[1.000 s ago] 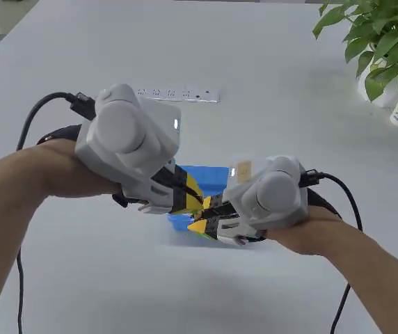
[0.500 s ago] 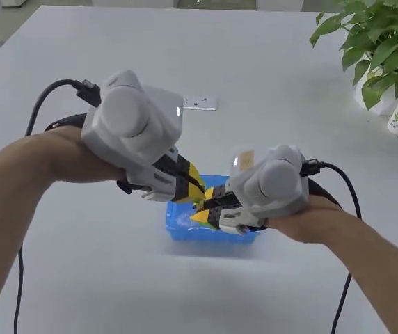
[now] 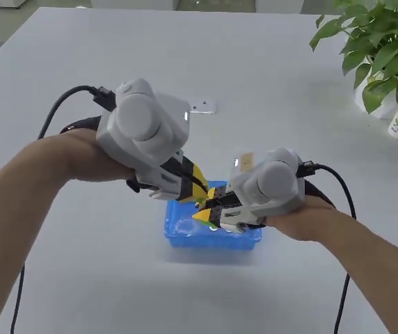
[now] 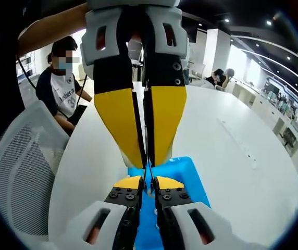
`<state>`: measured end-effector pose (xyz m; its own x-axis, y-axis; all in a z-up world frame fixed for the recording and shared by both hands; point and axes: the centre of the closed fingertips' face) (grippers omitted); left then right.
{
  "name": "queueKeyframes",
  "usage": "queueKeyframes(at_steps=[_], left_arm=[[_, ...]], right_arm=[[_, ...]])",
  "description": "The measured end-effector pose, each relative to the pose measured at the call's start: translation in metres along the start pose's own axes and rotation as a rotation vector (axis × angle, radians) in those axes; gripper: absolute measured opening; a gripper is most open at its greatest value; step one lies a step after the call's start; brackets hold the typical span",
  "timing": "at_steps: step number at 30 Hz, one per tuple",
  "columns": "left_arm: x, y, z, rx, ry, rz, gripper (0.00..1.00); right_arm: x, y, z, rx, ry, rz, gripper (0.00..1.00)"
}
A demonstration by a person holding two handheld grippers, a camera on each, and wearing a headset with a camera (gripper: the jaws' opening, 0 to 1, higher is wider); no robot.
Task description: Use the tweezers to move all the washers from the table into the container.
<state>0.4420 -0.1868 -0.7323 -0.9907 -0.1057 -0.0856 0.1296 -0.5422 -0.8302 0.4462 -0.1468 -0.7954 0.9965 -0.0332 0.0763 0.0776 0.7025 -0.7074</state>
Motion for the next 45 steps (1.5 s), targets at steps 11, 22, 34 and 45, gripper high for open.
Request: queueKeyframes(at_steps=[11, 22, 34, 45], left_arm=[[-0.01, 0.019, -0.015, -0.006, -0.024, -0.007, 0.06], [-0.015, 0.035, -0.027, -0.008, -0.049, -0.008, 0.06], [-0.018, 0.046, -0.035, -0.014, -0.059, -0.016, 0.06], [-0.02, 0.047, -0.036, -0.006, -0.075, -0.019, 0.06]], right_arm=[[0.009, 0.02, -0.015, -0.011, 0.01, 0.007, 0.11], [0.013, 0.035, -0.029, -0.038, 0.019, 0.025, 0.11], [0.014, 0.044, -0.039, -0.062, 0.017, 0.049, 0.11], [0.014, 0.046, -0.041, -0.065, 0.03, 0.063, 0.11]])
Point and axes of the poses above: the centre of the closed fingertips' face, and the gripper's own axes: y roughly forward along the fingers, x roughly to its right, z roughly out of its top, and after that the axes turned 7 degrees about -x, right-handed
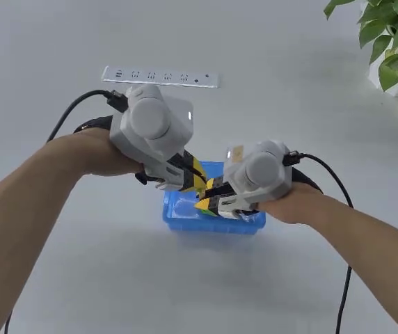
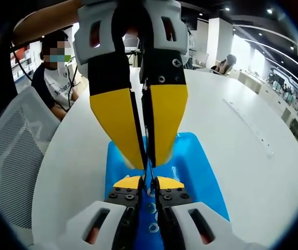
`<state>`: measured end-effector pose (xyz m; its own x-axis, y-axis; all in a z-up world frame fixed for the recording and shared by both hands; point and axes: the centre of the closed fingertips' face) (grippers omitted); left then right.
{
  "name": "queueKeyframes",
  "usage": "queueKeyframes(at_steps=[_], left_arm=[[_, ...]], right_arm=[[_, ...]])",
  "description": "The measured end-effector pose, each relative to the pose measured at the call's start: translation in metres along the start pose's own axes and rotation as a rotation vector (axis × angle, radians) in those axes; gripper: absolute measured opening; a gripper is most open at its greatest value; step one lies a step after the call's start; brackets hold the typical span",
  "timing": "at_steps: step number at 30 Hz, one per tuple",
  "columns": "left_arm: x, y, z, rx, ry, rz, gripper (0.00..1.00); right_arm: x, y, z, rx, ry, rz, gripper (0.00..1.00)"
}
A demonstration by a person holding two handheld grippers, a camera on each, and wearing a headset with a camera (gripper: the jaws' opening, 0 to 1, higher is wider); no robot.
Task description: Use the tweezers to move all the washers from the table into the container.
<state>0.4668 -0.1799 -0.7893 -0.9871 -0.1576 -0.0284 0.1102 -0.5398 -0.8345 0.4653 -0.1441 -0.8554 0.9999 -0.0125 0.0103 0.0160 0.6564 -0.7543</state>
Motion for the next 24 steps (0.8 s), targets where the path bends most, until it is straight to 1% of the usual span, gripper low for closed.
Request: queueKeyframes(at_steps=[8, 14, 24], left_arm=[[0.001, 0.0, 0.0, -0.002, -0.006, -0.001, 0.06], [0.002, -0.003, 0.0, -0.006, 0.001, 0.005, 0.06], [0.006, -0.016, 0.009, 0.007, 0.009, 0.023, 0.06]], right_arm=[[-0.001, 0.0, 0.0, -0.014, -0.025, -0.012, 0.12], [-0.002, -0.001, 0.002, -0.009, -0.031, -0.014, 0.12], [-0.004, -0.014, 0.01, 0.016, -0.04, -0.029, 0.12]])
Point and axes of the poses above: the centre of the closed fingertips' face, and the gripper's own axes: y roughly forward along the fingers, x roughly to its right, z roughly out of its top, and after that the axes turned 7 degrees about -x, right-handed
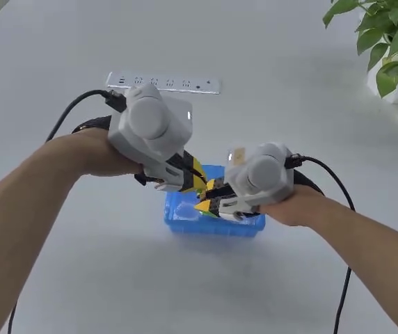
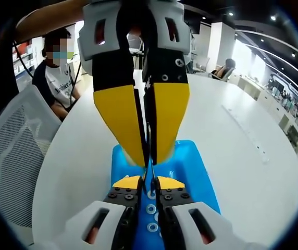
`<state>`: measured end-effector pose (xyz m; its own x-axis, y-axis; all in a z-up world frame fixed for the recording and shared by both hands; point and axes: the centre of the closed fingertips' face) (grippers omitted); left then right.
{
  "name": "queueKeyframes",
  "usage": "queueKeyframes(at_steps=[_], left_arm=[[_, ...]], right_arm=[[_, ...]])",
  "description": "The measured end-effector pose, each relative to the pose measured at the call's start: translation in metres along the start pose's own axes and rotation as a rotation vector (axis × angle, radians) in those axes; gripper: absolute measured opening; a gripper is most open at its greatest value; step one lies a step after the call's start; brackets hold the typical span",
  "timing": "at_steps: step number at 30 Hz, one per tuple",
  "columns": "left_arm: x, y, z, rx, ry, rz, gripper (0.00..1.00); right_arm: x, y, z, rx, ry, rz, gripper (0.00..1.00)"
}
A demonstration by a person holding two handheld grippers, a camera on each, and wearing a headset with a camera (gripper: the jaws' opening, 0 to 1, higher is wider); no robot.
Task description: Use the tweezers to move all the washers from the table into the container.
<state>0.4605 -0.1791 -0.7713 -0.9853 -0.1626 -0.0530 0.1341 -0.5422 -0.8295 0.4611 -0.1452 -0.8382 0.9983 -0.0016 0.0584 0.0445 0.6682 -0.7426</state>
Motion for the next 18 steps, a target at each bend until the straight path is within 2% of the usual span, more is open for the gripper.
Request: queueKeyframes(at_steps=[10, 18], left_arm=[[0.008, -0.019, 0.011, 0.03, 0.008, 0.003, 0.06], [0.024, -0.033, 0.019, 0.046, 0.026, -0.009, 0.06]], right_arm=[[-0.007, -0.02, 0.011, 0.029, -0.027, -0.015, 0.1], [-0.021, -0.04, 0.017, 0.035, -0.058, -0.02, 0.09]])
Point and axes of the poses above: the centre of the closed fingertips' face, and the gripper's own axes: y roughly forward along the fingers, x roughly to its right, z roughly out of its top, and after that the axes turned 7 degrees about -x, right-handed
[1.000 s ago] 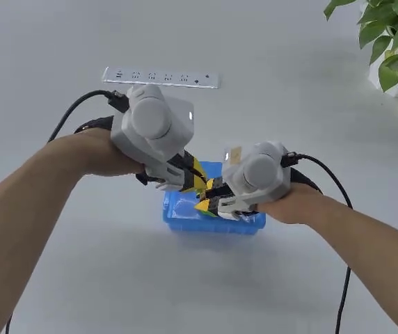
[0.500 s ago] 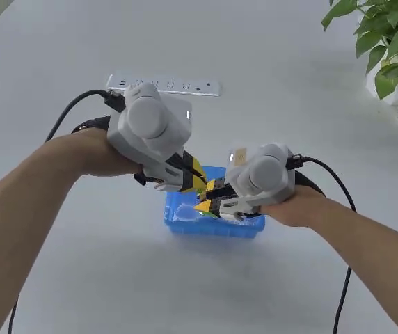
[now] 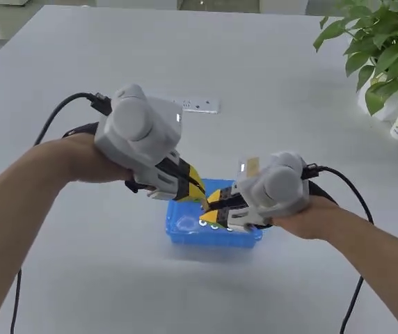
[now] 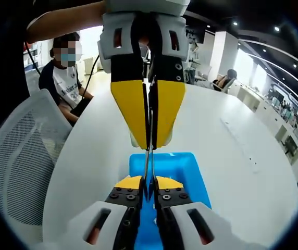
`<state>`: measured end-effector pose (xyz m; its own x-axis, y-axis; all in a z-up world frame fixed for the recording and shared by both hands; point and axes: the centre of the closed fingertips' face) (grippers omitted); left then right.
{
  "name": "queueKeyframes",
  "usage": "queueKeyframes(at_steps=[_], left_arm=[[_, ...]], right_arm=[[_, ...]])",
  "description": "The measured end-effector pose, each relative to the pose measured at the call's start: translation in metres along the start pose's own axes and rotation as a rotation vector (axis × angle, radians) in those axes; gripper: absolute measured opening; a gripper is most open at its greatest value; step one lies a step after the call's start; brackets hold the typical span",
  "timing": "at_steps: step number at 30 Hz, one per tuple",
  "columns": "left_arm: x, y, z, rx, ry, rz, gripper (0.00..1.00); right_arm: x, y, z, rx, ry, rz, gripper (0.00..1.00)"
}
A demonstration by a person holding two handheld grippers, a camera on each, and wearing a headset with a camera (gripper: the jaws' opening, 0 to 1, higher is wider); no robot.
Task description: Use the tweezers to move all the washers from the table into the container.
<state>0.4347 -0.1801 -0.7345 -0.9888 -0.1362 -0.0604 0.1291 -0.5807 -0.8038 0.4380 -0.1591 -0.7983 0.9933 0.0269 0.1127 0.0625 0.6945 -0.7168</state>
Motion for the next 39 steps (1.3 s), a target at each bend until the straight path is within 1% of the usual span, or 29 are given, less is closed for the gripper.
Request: queueKeyframes(at_steps=[3, 7, 11, 16, 19, 21, 24, 26, 30, 35, 39], left_arm=[[0.008, -0.002, 0.001, -0.002, 0.017, 0.0, 0.06], [0.019, -0.001, -0.001, -0.012, 0.039, 0.001, 0.06], [0.032, 0.003, -0.004, -0.015, 0.052, -0.005, 0.06], [0.049, 0.01, -0.008, -0.008, 0.061, -0.015, 0.06], [0.06, 0.019, -0.015, -0.005, 0.066, -0.025, 0.06], [0.066, 0.024, -0.019, -0.005, 0.068, -0.029, 0.06], [0.076, 0.034, -0.027, -0.018, 0.076, -0.035, 0.06], [0.081, 0.041, -0.033, -0.022, 0.075, -0.036, 0.06], [0.091, 0.055, -0.044, -0.045, 0.087, -0.041, 0.05], [0.1, 0.07, -0.057, -0.061, 0.086, -0.048, 0.05], [0.102, 0.077, -0.064, -0.064, 0.076, -0.05, 0.05]], right_arm=[[-0.005, -0.006, 0.0, -0.005, -0.013, -0.003, 0.09], [-0.015, -0.014, -0.002, -0.02, -0.031, -0.007, 0.09], [-0.029, -0.018, -0.008, -0.047, -0.06, 0.001, 0.09], [-0.047, -0.018, -0.016, -0.079, -0.086, 0.017, 0.09], [-0.06, -0.016, -0.024, -0.103, -0.1, 0.033, 0.09], [-0.066, -0.013, -0.028, -0.111, -0.1, 0.042, 0.09], [-0.077, -0.007, -0.037, -0.125, -0.094, 0.057, 0.09], [-0.084, -0.003, -0.043, -0.138, -0.096, 0.06, 0.09], [-0.094, 0.007, -0.055, -0.162, -0.09, 0.076, 0.09], [-0.104, 0.019, -0.068, -0.18, -0.067, 0.087, 0.09], [-0.107, 0.023, -0.075, -0.196, -0.063, 0.084, 0.1]])
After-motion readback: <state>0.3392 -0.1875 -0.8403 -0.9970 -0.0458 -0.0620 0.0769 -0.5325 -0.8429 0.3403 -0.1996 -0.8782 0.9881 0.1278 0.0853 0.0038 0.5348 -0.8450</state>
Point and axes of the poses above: the centre of the closed fingertips' face, and the gripper's own axes: y roughly forward along the fingers, x roughly to its right, z roughly out of its top, and after that the axes turned 7 degrees about -x, right-handed
